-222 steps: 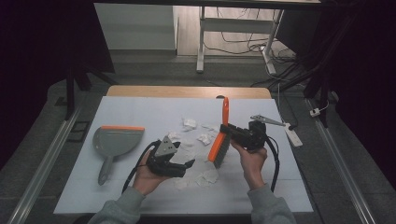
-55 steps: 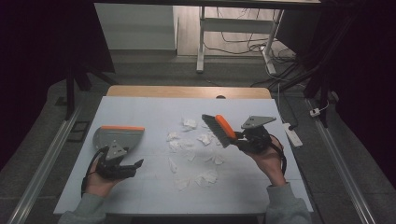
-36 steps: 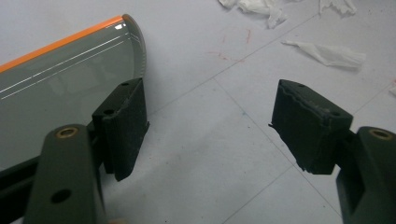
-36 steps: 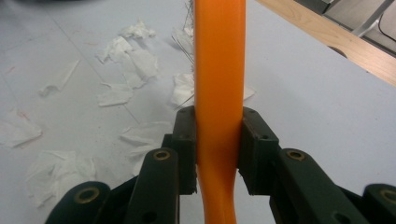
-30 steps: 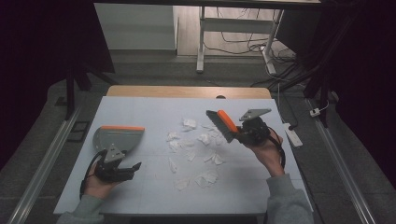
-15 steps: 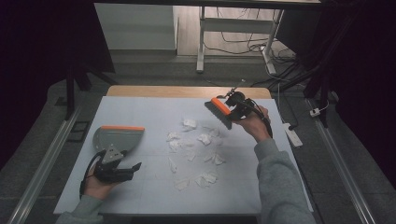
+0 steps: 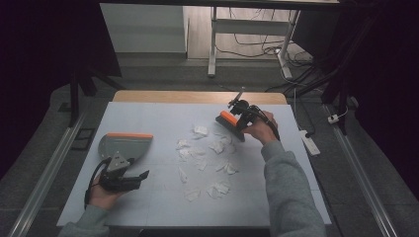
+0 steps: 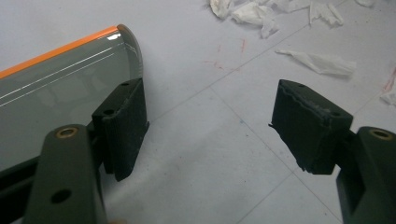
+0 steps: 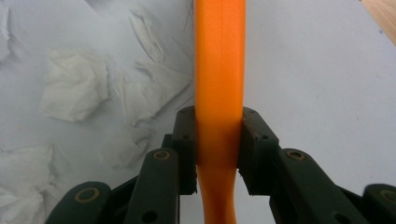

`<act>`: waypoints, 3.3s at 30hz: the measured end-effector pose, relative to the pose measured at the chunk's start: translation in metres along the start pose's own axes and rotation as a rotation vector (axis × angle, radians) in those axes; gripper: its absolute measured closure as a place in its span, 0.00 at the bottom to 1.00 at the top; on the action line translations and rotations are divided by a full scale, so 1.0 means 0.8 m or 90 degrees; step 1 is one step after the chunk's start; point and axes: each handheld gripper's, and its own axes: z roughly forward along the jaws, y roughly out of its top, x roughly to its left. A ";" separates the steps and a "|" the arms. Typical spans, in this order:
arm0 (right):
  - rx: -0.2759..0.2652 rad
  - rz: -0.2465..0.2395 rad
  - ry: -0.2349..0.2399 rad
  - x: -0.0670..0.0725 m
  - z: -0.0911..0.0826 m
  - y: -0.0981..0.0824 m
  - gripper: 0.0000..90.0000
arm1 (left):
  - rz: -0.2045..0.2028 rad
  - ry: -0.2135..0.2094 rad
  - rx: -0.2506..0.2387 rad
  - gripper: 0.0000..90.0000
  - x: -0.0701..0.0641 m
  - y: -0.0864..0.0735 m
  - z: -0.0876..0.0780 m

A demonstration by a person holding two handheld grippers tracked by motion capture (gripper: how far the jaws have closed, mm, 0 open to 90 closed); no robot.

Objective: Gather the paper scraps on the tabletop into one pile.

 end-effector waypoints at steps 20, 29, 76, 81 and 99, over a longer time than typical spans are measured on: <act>-0.014 -0.123 0.093 0.085 -0.038 -0.002 0.79 | 0.008 -0.013 -0.001 0.31 -0.007 0.008 0.004; -0.054 -0.108 0.041 0.053 -0.040 0.026 0.79 | 0.007 -0.016 -0.004 0.31 -0.005 0.009 0.006; -0.108 -0.193 0.049 0.105 -0.056 0.021 0.79 | -0.003 -0.010 0.004 0.34 0.000 0.001 0.002; -0.137 -0.148 0.068 0.104 -0.066 0.011 0.79 | -0.004 -0.008 0.004 0.34 0.000 0.001 0.001; -0.216 -0.089 0.172 0.155 -0.072 0.034 0.79 | -0.010 -0.005 0.002 0.34 0.002 -0.001 0.000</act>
